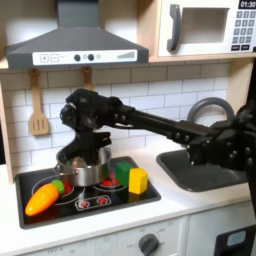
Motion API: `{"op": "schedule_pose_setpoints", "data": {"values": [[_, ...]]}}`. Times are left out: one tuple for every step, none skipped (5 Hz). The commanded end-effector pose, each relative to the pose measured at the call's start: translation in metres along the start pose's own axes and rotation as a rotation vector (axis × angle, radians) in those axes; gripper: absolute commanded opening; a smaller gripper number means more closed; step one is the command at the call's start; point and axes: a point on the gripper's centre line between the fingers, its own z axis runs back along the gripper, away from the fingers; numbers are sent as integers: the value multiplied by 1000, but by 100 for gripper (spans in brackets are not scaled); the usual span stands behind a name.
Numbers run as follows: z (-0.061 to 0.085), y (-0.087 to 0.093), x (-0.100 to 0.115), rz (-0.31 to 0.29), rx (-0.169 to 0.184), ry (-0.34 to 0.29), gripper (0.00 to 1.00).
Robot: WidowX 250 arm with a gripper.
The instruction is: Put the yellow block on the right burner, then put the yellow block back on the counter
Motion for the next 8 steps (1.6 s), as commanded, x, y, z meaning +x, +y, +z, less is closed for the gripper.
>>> {"op": "schedule_pose_setpoints", "data": {"values": [[-18,4,-6,24,8,57,0],[-17,3,-8,18,30,90,0],[-14,1,-14,33,8,112,0],[-15,-3,-17,25,8,124,0],[-13,0,-18,31,7,116,0],[-13,-4,-22,25,6,123,0],[-10,-6,-25,19,10,119,0],[-8,-8,-26,18,11,119,0]]}}
